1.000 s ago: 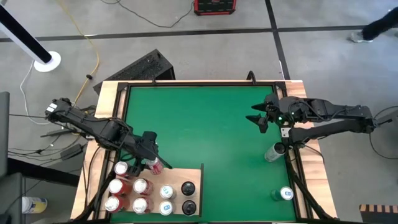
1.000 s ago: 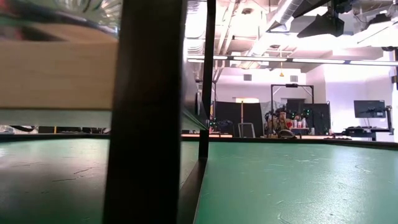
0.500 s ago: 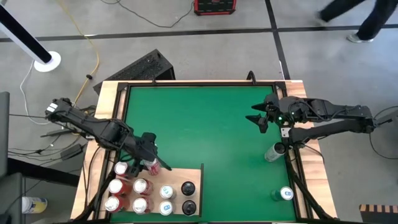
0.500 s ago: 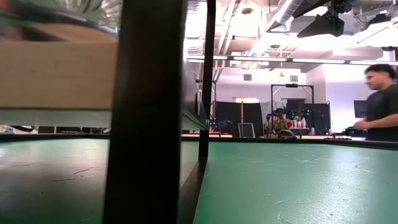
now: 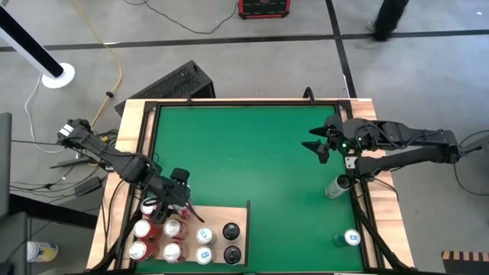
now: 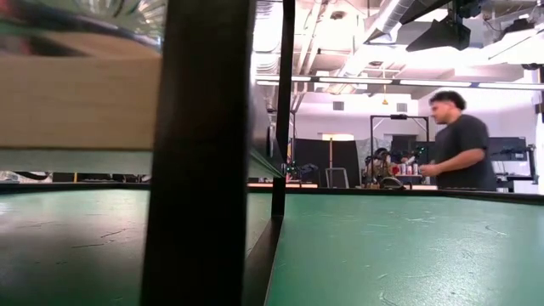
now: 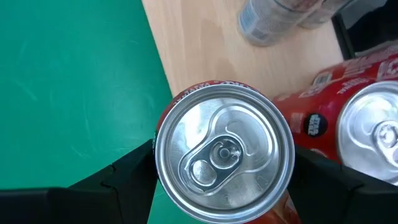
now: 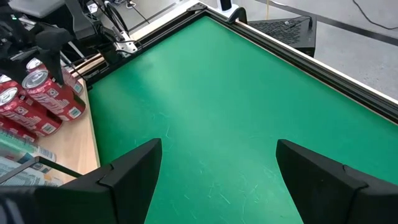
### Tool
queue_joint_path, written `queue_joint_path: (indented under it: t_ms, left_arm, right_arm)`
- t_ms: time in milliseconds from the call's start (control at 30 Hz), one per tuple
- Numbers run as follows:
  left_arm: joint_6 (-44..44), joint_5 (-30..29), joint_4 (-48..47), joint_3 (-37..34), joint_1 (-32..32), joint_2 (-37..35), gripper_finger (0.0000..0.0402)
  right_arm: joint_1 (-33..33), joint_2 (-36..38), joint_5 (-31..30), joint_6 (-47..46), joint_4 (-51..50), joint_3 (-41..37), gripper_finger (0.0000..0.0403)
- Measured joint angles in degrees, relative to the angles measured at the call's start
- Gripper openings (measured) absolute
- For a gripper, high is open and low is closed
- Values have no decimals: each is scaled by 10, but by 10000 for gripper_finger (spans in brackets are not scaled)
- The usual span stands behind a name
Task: Place canned beverage on shelf
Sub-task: Put the red soda can on the shelf aligned with the other red soda can
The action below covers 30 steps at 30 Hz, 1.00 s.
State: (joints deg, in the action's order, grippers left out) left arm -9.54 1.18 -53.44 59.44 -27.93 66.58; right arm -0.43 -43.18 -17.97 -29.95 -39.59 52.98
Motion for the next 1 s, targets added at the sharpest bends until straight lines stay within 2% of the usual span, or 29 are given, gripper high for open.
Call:
queue_joint_path:
  t_ms: [633, 1000]
  left_arm:
    - [28, 3, 3, 1, -14, 37, 280]
    - [0, 2, -6, -2, -14, 40, 332]
  right_arm:
    - [0, 0, 0, 0, 5, 0, 340]
    - [0, 0, 0, 0, 7, 0, 340]
